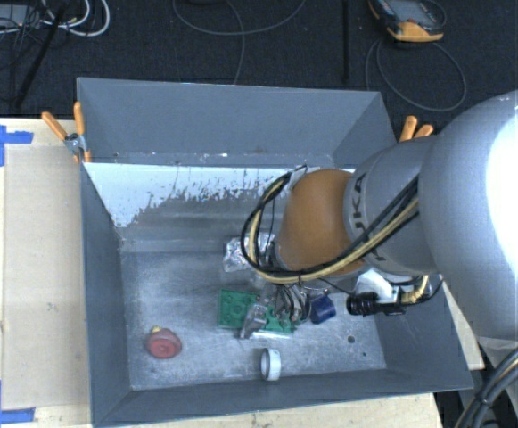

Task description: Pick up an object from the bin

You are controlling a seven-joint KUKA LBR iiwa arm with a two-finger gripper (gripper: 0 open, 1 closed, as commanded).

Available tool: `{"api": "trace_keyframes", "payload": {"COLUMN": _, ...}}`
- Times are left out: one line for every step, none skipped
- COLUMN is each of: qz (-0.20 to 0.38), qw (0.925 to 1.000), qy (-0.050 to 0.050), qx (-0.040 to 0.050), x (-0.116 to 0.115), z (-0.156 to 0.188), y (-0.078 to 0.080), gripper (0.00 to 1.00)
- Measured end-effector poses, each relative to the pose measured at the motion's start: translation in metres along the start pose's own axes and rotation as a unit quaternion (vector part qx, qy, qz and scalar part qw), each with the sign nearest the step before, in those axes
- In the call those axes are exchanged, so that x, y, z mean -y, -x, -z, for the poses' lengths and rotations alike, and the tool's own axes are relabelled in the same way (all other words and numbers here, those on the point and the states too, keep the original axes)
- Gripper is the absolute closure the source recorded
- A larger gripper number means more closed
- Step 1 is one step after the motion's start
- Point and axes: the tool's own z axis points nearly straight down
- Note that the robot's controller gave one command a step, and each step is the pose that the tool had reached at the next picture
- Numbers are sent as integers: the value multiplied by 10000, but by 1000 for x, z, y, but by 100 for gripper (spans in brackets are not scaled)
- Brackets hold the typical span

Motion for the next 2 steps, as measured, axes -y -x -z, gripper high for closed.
{"api": "trace_keyframes", "payload": {"qz": 16, "qw": 10000, "qy": -26, "qx": -63, "x": 0, "z": 7, "y": 0, "gripper": 100}}
{"api": "trace_keyframes", "payload": {"qz": 29, "qw": 10000, "qy": -12, "qx": -36, "x": -1, "z": 119, "y": 4, "gripper": 100}}
